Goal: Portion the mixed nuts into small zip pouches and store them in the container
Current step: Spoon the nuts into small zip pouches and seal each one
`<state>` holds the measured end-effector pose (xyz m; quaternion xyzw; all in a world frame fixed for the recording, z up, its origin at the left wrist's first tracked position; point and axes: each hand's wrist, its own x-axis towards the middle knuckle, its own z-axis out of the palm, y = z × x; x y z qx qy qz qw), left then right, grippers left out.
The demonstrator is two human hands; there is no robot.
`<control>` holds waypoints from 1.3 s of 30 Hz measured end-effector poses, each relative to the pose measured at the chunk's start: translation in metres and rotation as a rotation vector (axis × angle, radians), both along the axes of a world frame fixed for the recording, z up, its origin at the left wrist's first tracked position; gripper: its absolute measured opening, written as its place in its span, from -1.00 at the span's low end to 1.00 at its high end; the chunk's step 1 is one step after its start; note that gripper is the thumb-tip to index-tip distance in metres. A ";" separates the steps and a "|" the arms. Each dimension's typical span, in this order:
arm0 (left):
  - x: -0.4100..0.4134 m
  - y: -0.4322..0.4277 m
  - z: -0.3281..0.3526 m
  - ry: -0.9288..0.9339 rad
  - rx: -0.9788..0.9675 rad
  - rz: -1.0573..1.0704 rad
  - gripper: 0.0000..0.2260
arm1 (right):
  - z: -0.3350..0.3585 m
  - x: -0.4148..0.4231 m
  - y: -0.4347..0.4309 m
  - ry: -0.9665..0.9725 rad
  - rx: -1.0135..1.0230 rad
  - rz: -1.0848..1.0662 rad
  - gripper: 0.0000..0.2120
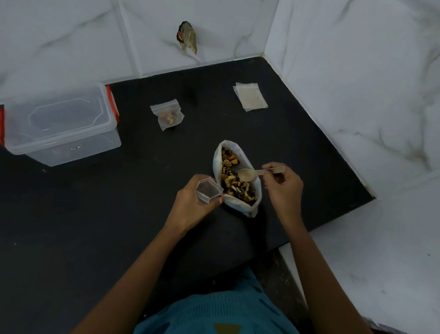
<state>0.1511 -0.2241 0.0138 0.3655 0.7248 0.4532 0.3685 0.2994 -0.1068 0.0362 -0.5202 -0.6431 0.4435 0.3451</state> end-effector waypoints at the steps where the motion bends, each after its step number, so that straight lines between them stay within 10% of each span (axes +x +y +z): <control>1: 0.001 0.000 0.000 0.015 -0.006 -0.011 -0.59 | 0.001 0.002 0.000 0.001 -0.029 0.005 -0.76; 10: 0.000 0.007 -0.006 0.262 -0.088 -0.167 -0.47 | 0.000 0.003 -0.008 -0.092 0.004 0.126 -0.91; 25: -0.002 0.014 -0.013 -0.159 -0.101 -0.112 -0.66 | -0.011 -0.019 -0.025 -0.172 -0.012 0.171 -0.84; 39: -0.003 0.014 -0.013 -0.298 -0.057 -0.138 -0.66 | -0.013 -0.012 -0.012 0.178 -0.464 -0.262 -0.89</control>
